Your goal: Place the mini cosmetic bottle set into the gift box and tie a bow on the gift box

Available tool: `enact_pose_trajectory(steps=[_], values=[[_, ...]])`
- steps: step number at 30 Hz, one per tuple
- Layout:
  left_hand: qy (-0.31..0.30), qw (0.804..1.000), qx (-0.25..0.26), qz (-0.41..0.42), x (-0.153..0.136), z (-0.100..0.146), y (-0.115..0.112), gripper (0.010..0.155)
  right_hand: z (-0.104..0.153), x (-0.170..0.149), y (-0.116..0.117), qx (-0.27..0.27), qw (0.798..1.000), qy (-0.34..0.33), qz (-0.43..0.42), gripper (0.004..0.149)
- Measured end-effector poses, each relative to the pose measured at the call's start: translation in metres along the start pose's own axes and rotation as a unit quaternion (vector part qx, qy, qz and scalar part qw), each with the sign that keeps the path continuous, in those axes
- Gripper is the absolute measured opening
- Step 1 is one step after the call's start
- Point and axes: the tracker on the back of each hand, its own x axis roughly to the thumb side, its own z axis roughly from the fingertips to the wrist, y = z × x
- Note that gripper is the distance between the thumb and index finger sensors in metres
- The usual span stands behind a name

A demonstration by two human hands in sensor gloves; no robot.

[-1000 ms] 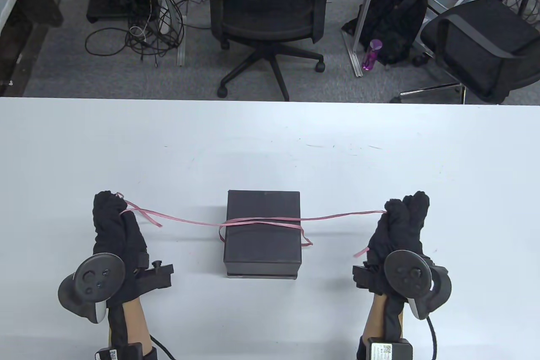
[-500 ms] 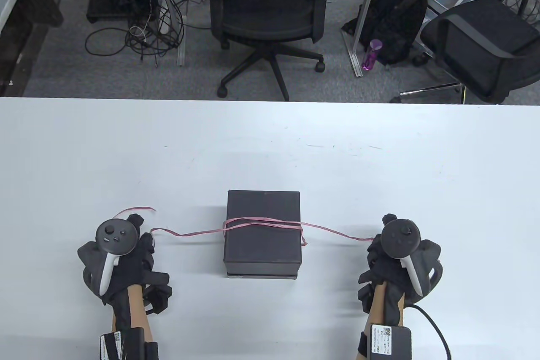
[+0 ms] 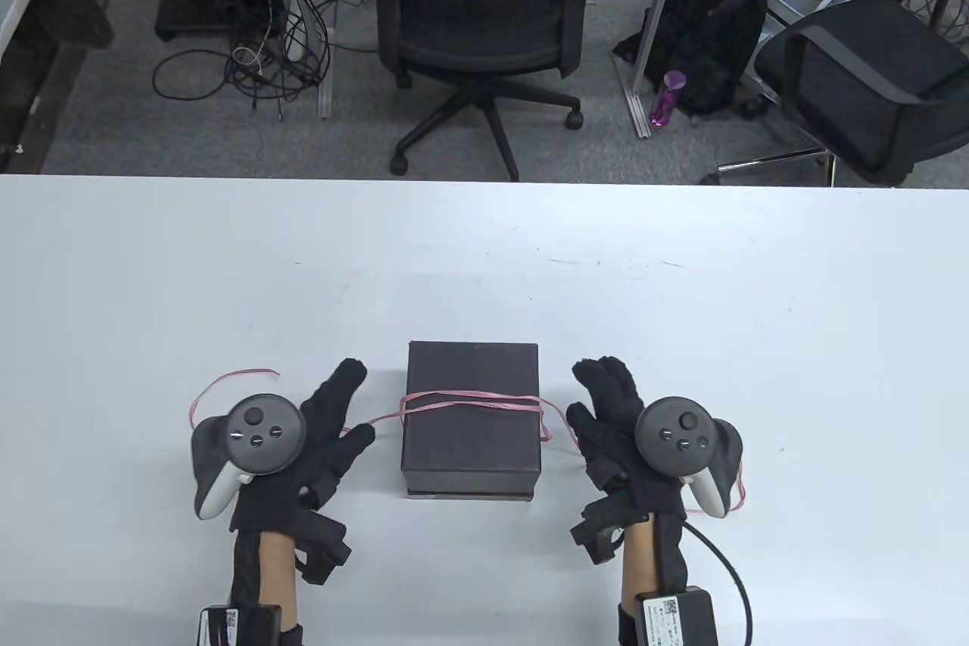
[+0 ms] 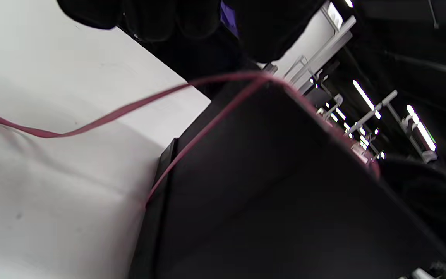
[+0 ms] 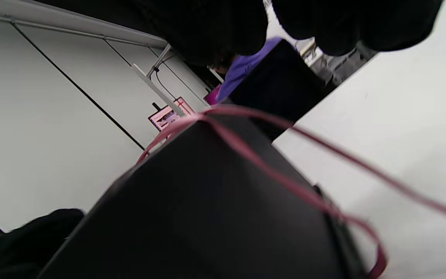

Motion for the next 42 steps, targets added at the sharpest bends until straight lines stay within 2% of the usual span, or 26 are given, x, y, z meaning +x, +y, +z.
enact_pose_trajectory(steps=[3,5,6,8,11,15,18,20,22,26,28,29,33,35,38,42], values=[[0.013,0.998,0.022,-0.065,0.006,-0.008,-0.017,0.08,-0.005,-0.009,0.015,0.003,1.0,0.022,-0.014,0.059],[0.032,0.998,0.016,-0.06,0.007,-0.011,-0.023,0.074,-0.008,-0.016,0.022,0.004,0.999,0.037,-0.014,0.056],[0.032,0.998,0.014,-0.053,0.007,-0.011,-0.024,0.07,-0.008,-0.018,0.024,0.001,0.999,0.041,-0.015,0.049],[0.039,0.998,0.009,-0.043,0.006,-0.01,-0.023,0.06,-0.007,-0.02,0.023,-0.027,0.998,0.041,-0.029,0.041],[0.033,0.998,0.043,-0.021,0.003,-0.008,-0.019,0.041,-0.006,-0.019,0.018,-0.054,0.997,0.031,-0.054,0.041],[0.027,0.998,0.046,0.025,-0.002,-0.008,-0.018,0.04,-0.004,-0.016,0.018,-0.061,0.996,0.039,-0.048,0.041],[0.028,0.996,0.068,0.042,-0.005,-0.007,-0.017,0.04,-0.001,-0.009,0.015,-0.063,0.997,0.047,0.022,0.041],[0.031,0.995,0.082,0.037,-0.005,-0.005,-0.014,0.042,0.002,-0.001,0.011,-0.061,0.996,0.042,0.055,0.047],[0.035,0.995,0.09,0.024,-0.004,-0.002,-0.008,0.047,0.005,0.009,0.003,-0.031,0.995,0.034,0.087,0.05],[0.03,0.991,0.12,-0.042,0.01,-0.004,0.002,0.045,0.013,0.028,-0.008,0.016,0.997,-0.001,0.079,0.043],[0.024,0.988,0.134,-0.077,0.021,-0.011,0.009,0.045,0.018,0.04,-0.01,0.082,0.993,-0.018,0.077,0.042],[0.019,0.987,0.129,-0.091,0.027,-0.017,0.015,0.045,0.02,0.046,-0.009,0.122,0.989,-0.026,0.083,0.042],[-0.004,0.989,0.106,-0.106,0.053,-0.04,0.031,0.045,0.025,0.065,0.003,0.139,0.984,-0.073,0.086,0.042],[-0.015,0.989,0.098,-0.106,0.065,-0.052,0.034,0.044,0.026,0.071,0.012,0.17,0.978,-0.089,0.084,0.042],[-0.013,0.993,0.065,-0.093,0.079,-0.075,0.03,0.044,0.025,0.075,0.027,0.214,0.969,-0.109,0.062,0.042],[0.002,0.993,0.016,-0.113,0.084,-0.099,0.015,0.044,0.023,0.076,0.036,0.229,0.964,-0.107,0.081,0.043]])
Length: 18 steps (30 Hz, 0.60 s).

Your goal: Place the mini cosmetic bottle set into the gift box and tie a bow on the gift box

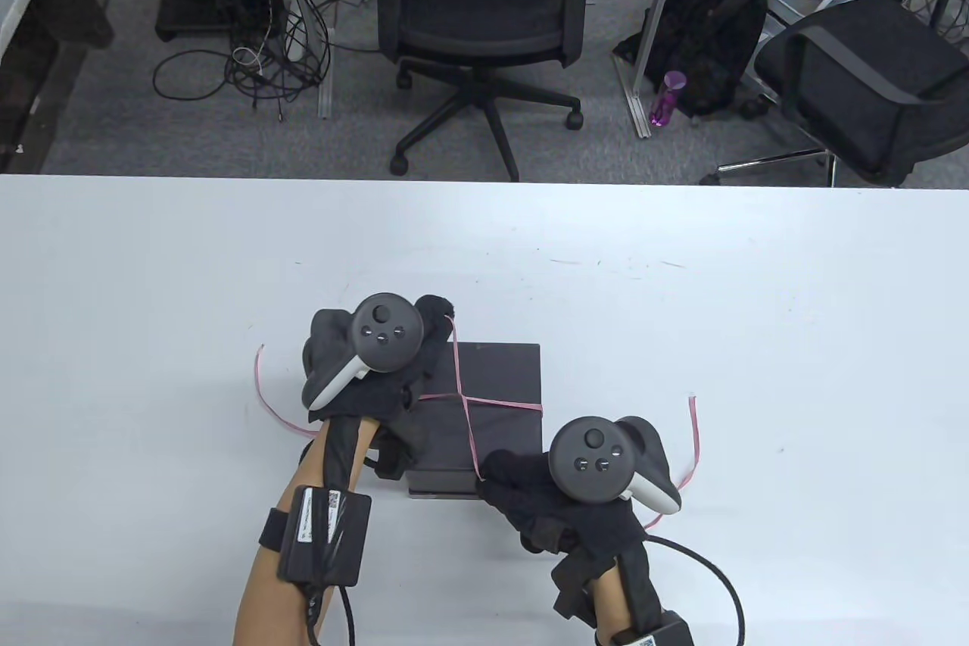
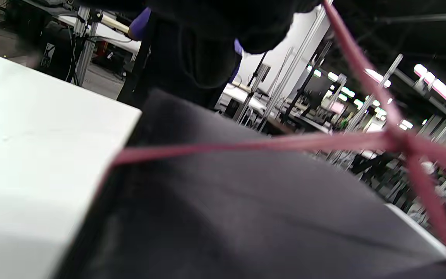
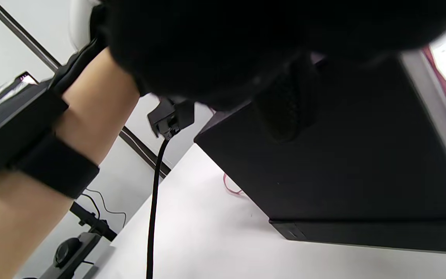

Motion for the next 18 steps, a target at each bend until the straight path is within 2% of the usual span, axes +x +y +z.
enact_pose_trajectory(steps=[2,3,4,7,10,13,18], values=[[0.013,0.999,-0.028,-0.006,-0.001,-0.009,-0.01,0.044,0.0,0.0,0.0,0.003,1.0,-0.004,-0.004,0.043],[0.027,0.998,-0.062,-0.012,-0.003,-0.012,-0.013,0.044,0.0,-0.001,0.0,0.004,1.0,-0.005,-0.008,0.042],[0.03,0.997,-0.064,-0.012,-0.004,-0.011,-0.014,0.044,0.001,-0.002,-0.002,0.0,1.0,-0.002,-0.008,0.042],[0.038,0.999,-0.02,-0.016,-0.012,-0.006,-0.011,0.044,0.004,-0.007,-0.007,-0.021,1.0,0.02,-0.001,0.042],[0.058,0.998,-0.001,-0.019,-0.028,0.012,-0.008,0.045,0.006,-0.018,-0.015,-0.054,0.997,0.06,0.006,0.042],[0.059,0.997,0.006,0.047,-0.045,0.036,-0.011,0.045,0.005,-0.028,-0.019,-0.088,0.99,0.107,0.036,0.042],[0.043,0.986,0.005,0.16,-0.055,0.073,-0.024,0.045,0.0,-0.041,-0.017,-0.157,0.977,0.128,0.066,0.042]])
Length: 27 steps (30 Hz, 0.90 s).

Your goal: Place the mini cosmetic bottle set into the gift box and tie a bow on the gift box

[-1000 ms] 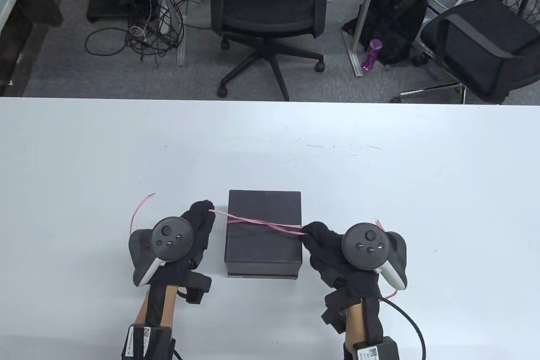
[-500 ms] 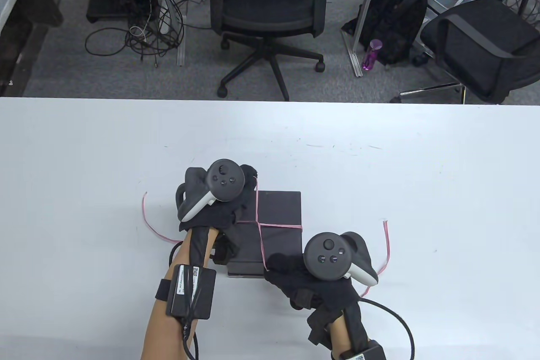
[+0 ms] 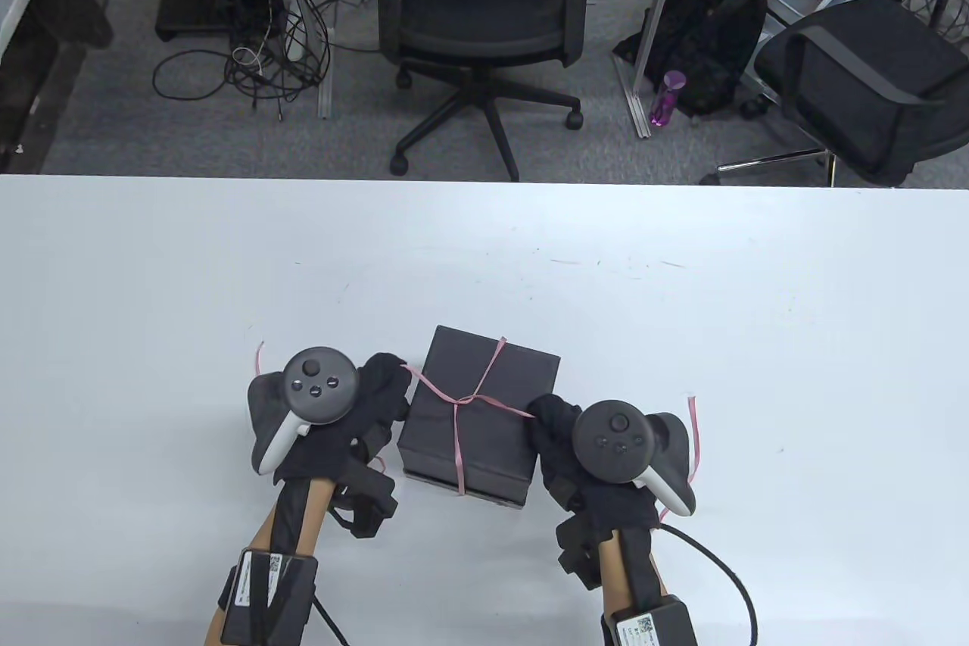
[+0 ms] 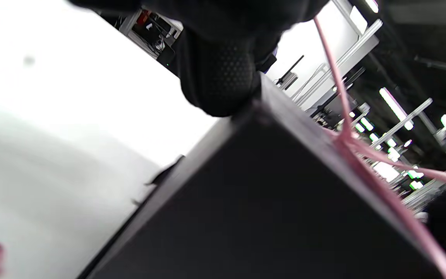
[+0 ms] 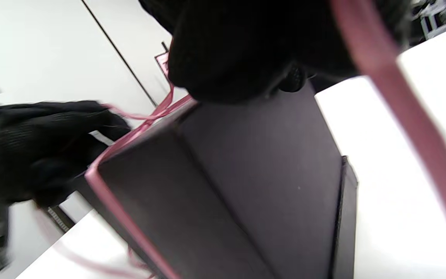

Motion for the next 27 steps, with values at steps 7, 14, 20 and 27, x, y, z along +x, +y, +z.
enact_pose_trajectory(steps=[7,14,20,27], values=[[-0.004,0.998,0.064,0.023,-0.009,0.023,-0.014,0.045,0.0,-0.005,0.0,-0.033,0.999,0.011,0.007,0.042],[-0.018,0.984,0.142,-0.106,-0.018,0.024,-0.019,0.044,0.006,-0.005,-0.01,-0.087,0.984,0.041,0.152,0.042],[-0.03,0.962,0.154,-0.223,-0.025,0.016,-0.035,0.044,-0.001,-0.013,0.001,-0.033,0.973,0.087,0.212,0.042],[-0.038,0.955,0.111,-0.272,-0.038,0.004,-0.07,0.044,-0.018,-0.033,0.037,0.057,0.968,0.103,0.221,0.042]])
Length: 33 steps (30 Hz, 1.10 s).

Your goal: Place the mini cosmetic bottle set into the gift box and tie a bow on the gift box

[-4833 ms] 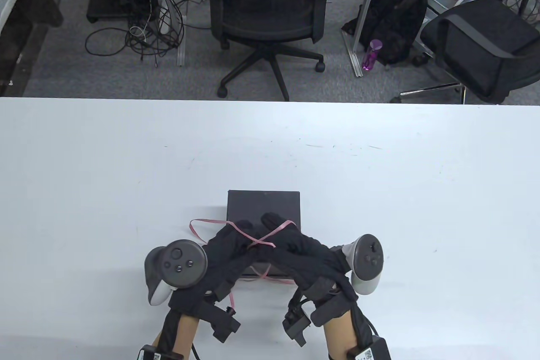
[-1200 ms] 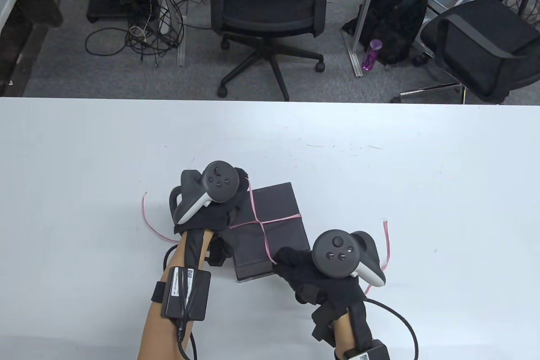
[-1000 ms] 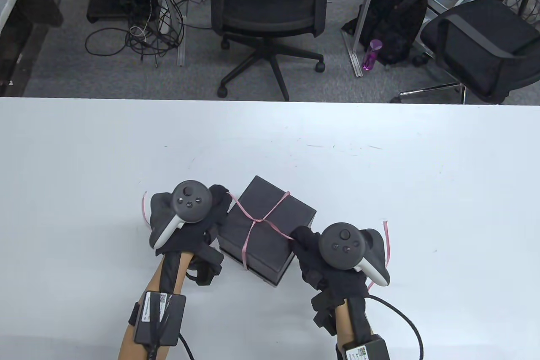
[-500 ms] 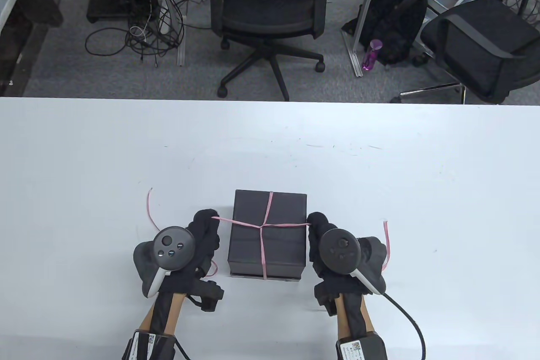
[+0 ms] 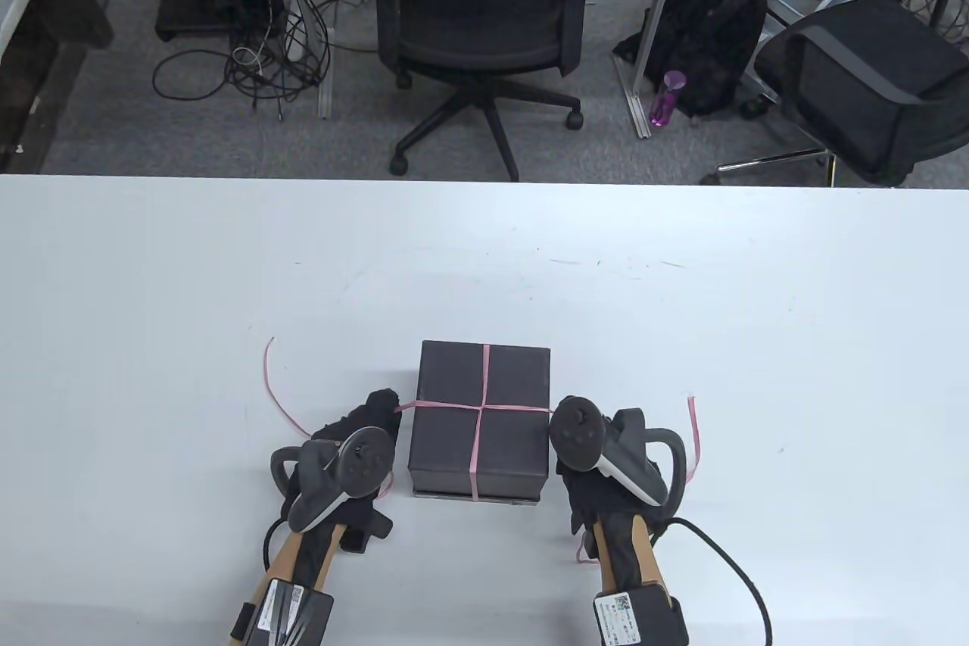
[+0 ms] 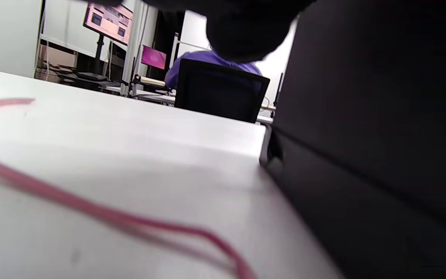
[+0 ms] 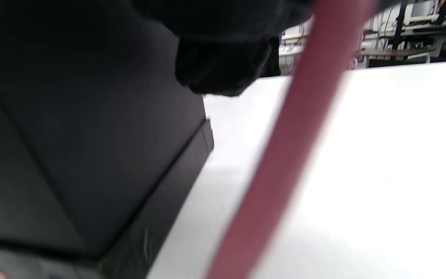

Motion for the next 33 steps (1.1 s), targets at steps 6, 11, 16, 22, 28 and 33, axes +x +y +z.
enact_pose_trajectory(steps=[6,11,16,22,28,33], values=[[0.005,0.999,-0.036,0.018,0.011,0.0,-0.012,0.044,-0.009,0.002,0.022,0.027,0.999,-0.016,-0.033,0.044],[0.025,0.995,-0.073,0.065,0.008,-0.001,-0.019,0.044,-0.014,-0.003,0.036,0.05,0.997,-0.024,-0.06,0.047],[0.047,0.986,-0.13,0.098,0.005,-0.003,-0.03,0.045,-0.019,-0.009,0.047,0.068,0.992,-0.022,-0.102,0.049],[0.062,0.977,-0.176,0.102,0.002,-0.004,-0.041,0.045,-0.021,-0.013,0.055,0.074,0.989,-0.021,-0.129,0.05],[0.07,0.975,-0.183,0.101,0.001,-0.003,-0.047,0.045,-0.025,-0.017,0.064,0.086,0.986,-0.014,-0.144,0.049],[0.071,0.976,-0.179,0.098,0.001,-0.002,-0.047,0.044,-0.025,-0.017,0.065,0.089,0.986,-0.015,-0.14,0.048]])
